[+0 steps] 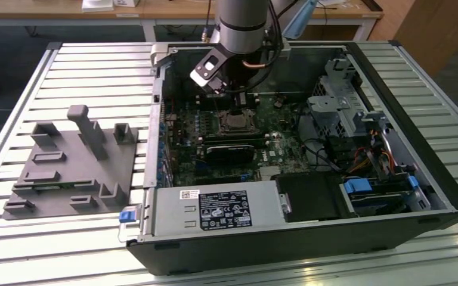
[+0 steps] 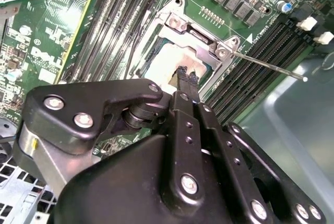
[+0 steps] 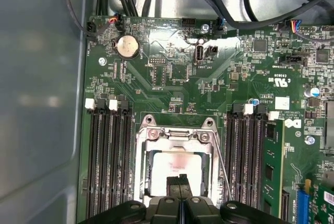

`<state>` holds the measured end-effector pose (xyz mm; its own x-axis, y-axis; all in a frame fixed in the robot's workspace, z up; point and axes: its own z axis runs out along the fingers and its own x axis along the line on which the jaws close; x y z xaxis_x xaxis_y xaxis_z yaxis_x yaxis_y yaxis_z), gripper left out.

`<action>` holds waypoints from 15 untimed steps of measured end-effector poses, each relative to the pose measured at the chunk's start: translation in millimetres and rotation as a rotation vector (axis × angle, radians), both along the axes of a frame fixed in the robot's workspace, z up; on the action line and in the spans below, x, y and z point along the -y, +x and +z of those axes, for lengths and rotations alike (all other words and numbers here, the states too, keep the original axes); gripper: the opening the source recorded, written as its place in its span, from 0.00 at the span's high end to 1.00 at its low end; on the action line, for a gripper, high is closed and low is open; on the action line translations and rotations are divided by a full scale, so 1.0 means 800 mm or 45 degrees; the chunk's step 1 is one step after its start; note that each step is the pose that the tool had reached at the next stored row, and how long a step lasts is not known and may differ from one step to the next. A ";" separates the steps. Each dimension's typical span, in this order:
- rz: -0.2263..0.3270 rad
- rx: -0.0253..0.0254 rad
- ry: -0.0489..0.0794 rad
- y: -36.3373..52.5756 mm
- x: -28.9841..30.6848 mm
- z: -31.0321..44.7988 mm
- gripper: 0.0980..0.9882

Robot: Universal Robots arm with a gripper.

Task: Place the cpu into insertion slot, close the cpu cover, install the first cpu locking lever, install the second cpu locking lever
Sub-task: 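Install the first cpu locking lever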

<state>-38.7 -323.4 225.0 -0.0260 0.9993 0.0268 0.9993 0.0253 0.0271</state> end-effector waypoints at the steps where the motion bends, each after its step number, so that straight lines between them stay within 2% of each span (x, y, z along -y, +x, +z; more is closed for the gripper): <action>1: 0.000 -0.0001 0.000 0.000 0.0000 0.0011 0.99; 15: 0.000 0.0000 -0.001 0.000 0.0000 0.0138 0.99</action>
<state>-38.7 -323.4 236.0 -0.0258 0.9993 0.0263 0.9993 0.0251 0.0271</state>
